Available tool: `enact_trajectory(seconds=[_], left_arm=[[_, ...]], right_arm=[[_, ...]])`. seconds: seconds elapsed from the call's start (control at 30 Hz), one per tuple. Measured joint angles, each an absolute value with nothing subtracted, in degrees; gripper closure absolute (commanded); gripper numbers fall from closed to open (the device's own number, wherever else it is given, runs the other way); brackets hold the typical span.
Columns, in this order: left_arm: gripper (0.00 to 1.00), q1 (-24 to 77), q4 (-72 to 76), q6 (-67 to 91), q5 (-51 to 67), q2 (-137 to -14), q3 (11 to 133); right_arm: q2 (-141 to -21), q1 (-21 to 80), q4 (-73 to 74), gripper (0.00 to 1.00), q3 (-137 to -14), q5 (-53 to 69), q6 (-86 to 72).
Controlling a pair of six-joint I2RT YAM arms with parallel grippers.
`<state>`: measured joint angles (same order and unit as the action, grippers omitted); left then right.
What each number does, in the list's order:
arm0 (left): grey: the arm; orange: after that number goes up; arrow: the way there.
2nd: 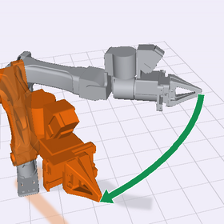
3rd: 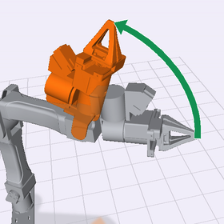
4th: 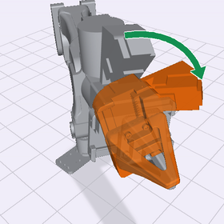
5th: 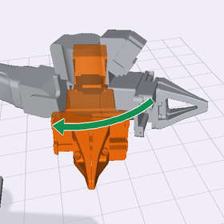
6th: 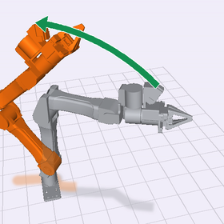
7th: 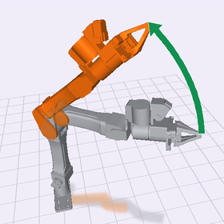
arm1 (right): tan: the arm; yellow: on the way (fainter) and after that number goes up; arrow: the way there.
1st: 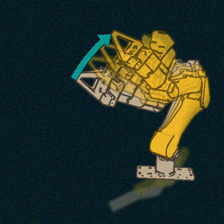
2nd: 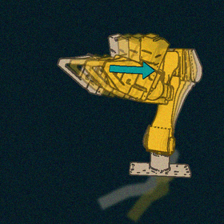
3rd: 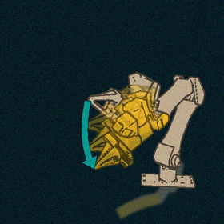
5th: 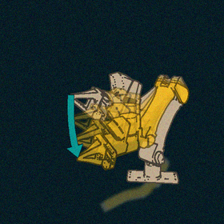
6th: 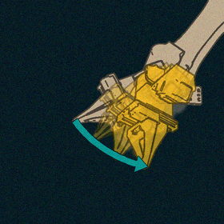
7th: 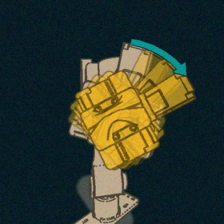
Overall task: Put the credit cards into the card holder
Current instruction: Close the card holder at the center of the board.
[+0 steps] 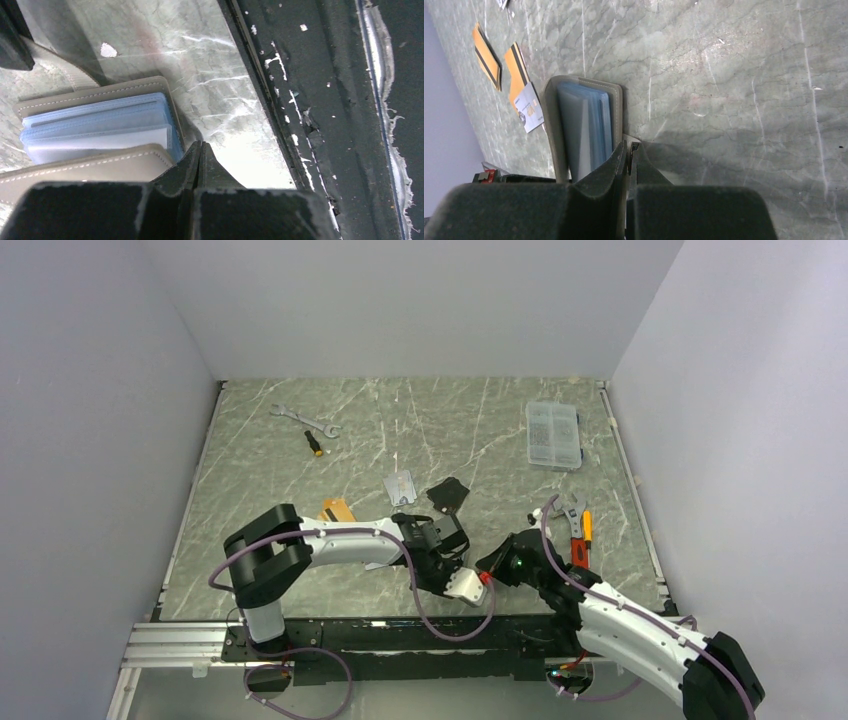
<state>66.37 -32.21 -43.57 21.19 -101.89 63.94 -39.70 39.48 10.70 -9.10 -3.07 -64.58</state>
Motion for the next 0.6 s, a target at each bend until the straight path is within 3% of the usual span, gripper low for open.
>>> enact_trajectory(seconds=[0.6], left_arm=[[0.95,63.44,-54.04,-53.84,30.37,-95.26,70.43]], right_arm=[[-41.89,39.48,14.7,1.0,-11.55,-3.18,-63.86]])
